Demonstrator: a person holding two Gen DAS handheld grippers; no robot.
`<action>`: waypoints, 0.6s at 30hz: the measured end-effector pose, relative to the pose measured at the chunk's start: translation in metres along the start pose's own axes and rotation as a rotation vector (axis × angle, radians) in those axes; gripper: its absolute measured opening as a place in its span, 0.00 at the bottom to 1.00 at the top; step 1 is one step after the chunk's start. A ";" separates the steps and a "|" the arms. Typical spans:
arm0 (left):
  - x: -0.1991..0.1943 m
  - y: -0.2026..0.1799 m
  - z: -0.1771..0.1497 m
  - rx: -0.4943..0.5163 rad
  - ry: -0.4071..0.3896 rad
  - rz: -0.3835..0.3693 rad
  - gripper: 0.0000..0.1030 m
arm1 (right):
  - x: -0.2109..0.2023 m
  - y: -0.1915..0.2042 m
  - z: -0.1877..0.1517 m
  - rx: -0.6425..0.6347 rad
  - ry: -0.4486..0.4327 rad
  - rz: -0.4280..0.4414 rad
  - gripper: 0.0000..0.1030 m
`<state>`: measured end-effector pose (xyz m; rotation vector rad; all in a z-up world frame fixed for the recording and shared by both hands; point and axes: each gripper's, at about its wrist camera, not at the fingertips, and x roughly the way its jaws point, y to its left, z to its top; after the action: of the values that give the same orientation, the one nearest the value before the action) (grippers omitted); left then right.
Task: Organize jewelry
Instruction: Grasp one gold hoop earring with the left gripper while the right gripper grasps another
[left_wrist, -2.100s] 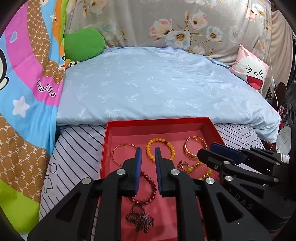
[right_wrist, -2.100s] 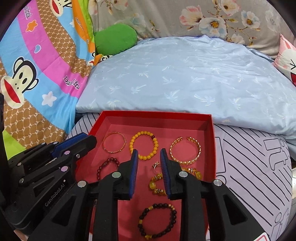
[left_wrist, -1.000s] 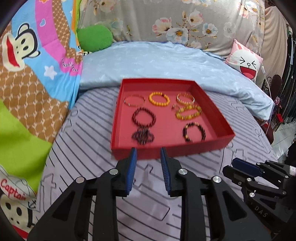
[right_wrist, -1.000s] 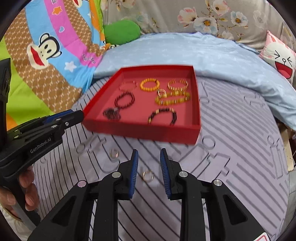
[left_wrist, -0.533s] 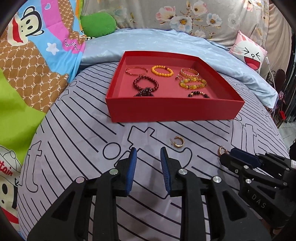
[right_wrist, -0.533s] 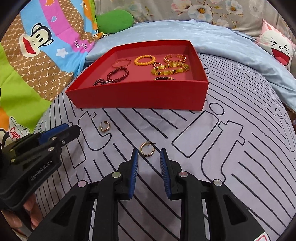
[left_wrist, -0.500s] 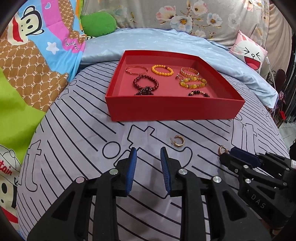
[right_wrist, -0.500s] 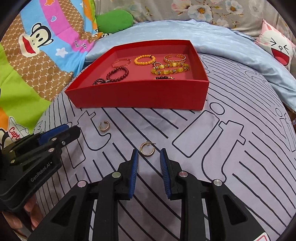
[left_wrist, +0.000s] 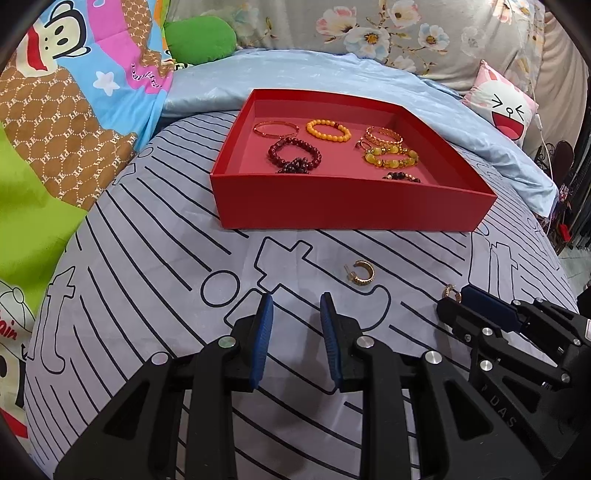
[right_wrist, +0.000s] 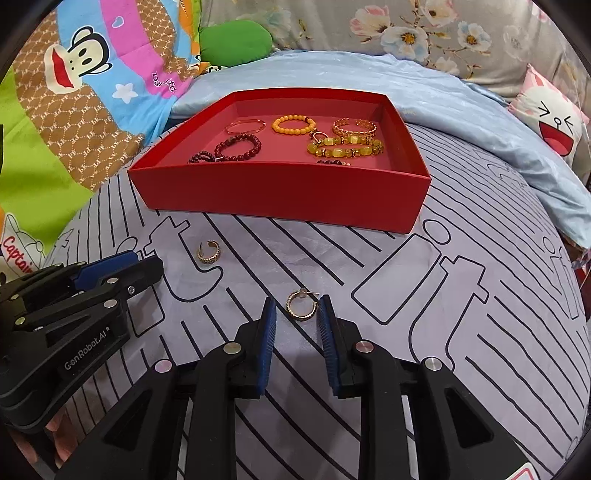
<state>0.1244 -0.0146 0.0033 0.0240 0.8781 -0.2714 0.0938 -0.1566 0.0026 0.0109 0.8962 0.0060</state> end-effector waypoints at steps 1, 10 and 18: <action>0.001 0.000 0.000 0.000 0.001 0.000 0.25 | 0.000 0.000 0.000 -0.002 -0.002 -0.005 0.20; 0.001 -0.004 0.000 0.001 0.000 -0.018 0.33 | -0.004 -0.006 -0.004 0.027 -0.006 -0.006 0.15; 0.008 -0.021 0.007 0.010 0.002 -0.049 0.34 | -0.011 -0.021 -0.005 0.072 -0.014 -0.001 0.15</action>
<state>0.1292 -0.0371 0.0035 0.0118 0.8797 -0.3212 0.0836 -0.1776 0.0078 0.0779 0.8826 -0.0272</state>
